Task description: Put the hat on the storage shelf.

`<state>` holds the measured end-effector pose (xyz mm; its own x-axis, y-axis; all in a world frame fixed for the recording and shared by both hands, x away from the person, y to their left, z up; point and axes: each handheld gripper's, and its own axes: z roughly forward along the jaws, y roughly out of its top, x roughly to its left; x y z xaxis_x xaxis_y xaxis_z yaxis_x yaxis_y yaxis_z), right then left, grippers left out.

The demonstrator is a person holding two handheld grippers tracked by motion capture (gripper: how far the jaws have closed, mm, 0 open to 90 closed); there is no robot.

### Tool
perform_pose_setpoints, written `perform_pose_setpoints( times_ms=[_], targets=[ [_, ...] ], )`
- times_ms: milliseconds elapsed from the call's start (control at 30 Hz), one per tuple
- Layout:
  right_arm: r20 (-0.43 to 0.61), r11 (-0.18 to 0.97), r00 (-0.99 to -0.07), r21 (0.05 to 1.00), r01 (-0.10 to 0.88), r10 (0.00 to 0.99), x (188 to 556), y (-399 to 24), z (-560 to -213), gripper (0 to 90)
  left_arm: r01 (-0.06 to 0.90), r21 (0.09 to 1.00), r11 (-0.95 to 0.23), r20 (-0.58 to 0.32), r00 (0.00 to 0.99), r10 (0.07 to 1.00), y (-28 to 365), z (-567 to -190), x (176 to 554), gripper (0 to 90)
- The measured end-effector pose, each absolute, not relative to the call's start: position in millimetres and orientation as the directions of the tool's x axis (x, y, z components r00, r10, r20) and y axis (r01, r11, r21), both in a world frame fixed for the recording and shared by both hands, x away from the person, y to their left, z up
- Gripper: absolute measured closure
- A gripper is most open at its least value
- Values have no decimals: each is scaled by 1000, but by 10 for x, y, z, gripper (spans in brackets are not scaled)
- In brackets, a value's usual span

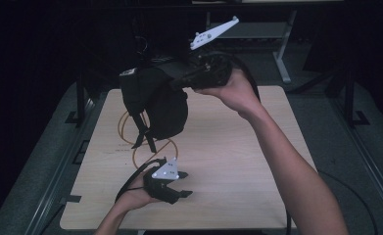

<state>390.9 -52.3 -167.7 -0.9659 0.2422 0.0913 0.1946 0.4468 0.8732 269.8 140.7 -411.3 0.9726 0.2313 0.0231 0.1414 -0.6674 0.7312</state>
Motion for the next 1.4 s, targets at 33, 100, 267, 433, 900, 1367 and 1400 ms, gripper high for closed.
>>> perform_pose_setpoints(
  times_ms=[33,100,267,433,900,1367,1400],
  targets=[
    [96,452,-967,870,197,237,3923,-472,-1664,877,144,734,-664,19,973,232,1401,-4122,2695,415],
    [95,466,-969,863,194,228,3951,-386,-1648,877,147,734,-663,13,973,230,1394,-4133,2691,414],
    [97,492,-972,849,192,212,4023,-193,-1634,876,146,734,-663,14,973,229,1397,-4129,2699,415],
    [104,508,-974,839,194,200,4105,-40,-1680,874,145,728,-670,13,974,225,1391,-4136,2701,415],
    [160,500,-968,833,238,194,4247,255,-1801,869,131,718,-683,27,976,216,1400,-4131,2724,416],
    [192,503,-961,821,269,200,4354,486,-1939,864,141,734,-664,14,975,222,1405,-4135,2720,419],
    [193,504,-961,821,270,200,4358,494,-1946,864,140,732,-666,15,975,222,1403,-4139,2717,419]
  ],
)
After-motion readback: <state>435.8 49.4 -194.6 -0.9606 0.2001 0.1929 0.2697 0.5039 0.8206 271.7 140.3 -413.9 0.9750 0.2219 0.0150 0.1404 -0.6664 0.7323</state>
